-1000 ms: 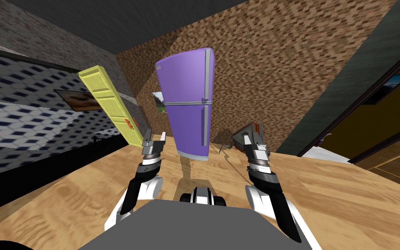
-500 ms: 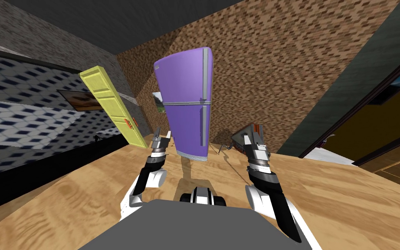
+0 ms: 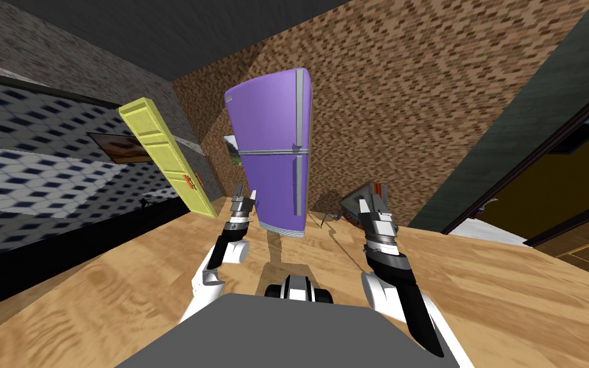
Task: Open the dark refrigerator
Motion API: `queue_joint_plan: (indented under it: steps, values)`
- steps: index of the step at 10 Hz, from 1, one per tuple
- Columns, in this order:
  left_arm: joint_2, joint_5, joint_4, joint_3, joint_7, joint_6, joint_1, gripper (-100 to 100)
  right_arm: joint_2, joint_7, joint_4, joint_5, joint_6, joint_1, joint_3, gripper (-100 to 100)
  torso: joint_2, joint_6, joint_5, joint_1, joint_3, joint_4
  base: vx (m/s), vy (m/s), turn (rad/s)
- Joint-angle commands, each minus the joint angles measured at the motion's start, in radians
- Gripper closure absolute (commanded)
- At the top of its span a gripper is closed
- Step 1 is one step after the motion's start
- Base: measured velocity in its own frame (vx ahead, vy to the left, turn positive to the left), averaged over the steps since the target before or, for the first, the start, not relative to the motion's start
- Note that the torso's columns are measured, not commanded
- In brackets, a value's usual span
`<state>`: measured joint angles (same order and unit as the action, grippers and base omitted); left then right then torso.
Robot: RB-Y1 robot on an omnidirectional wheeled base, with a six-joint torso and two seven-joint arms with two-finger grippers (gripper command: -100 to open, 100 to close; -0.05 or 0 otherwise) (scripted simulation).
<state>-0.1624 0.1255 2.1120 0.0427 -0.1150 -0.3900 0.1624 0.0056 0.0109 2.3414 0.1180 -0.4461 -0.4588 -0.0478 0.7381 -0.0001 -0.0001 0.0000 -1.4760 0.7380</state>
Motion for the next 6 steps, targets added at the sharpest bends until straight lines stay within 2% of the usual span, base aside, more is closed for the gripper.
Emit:
queue_joint_plan:
  steps: [1,2,3,4,5,6]
  values:
    - [-0.016,0.01,-0.078,0.016,-0.042,0.063,-0.085,-100,0.0,0.0,0.0,0.0,0.0,0.0,0.0,0,0.0,0.0,0.0,-0.001,0.0,0.0,0.038,-0.091,0.036]
    - [-0.016,0.01,-0.081,0.016,-0.042,0.063,-0.112,-100,0.0,0.0,0.0,0.0,0.0,0.0,0.0,0,-0.001,0.0,0.0,-0.002,-0.001,0.0,0.021,-0.069,0.02]
    - [-0.021,0.014,-0.121,0.022,-0.061,0.094,-0.144,-100,0.0,0.0,0.0,0.0,0.0,0.0,0.0,0,0.0,0.0,0.0,0.0,0.0,0.0,0.012,-0.076,0.021]
    - [-0.021,0.014,-0.121,0.022,-0.061,0.094,-0.167,-100,0.0,0.0,0.0,0.0,0.0,0.0,0.0,0,0.0,0.0,0.0,0.0,0.0,0.0,0.011,-0.065,0.016]
    - [-0.027,0.018,-0.163,0.029,-0.081,0.126,-0.201,-100,0.0,0.0,0.0,0.0,0.0,0.0,0.0,0,0.001,0.0,0.0,0.001,0.001,0.0,0.015,-0.067,0.032]
    - [-0.027,0.018,-0.163,0.029,-0.081,0.126,-0.223,-100,0.0,0.0,0.0,0.0,0.0,0.0,0.0,0,0.0,0.0,0.0,0.0,0.0,0.0,0.009,-0.06,0.014]
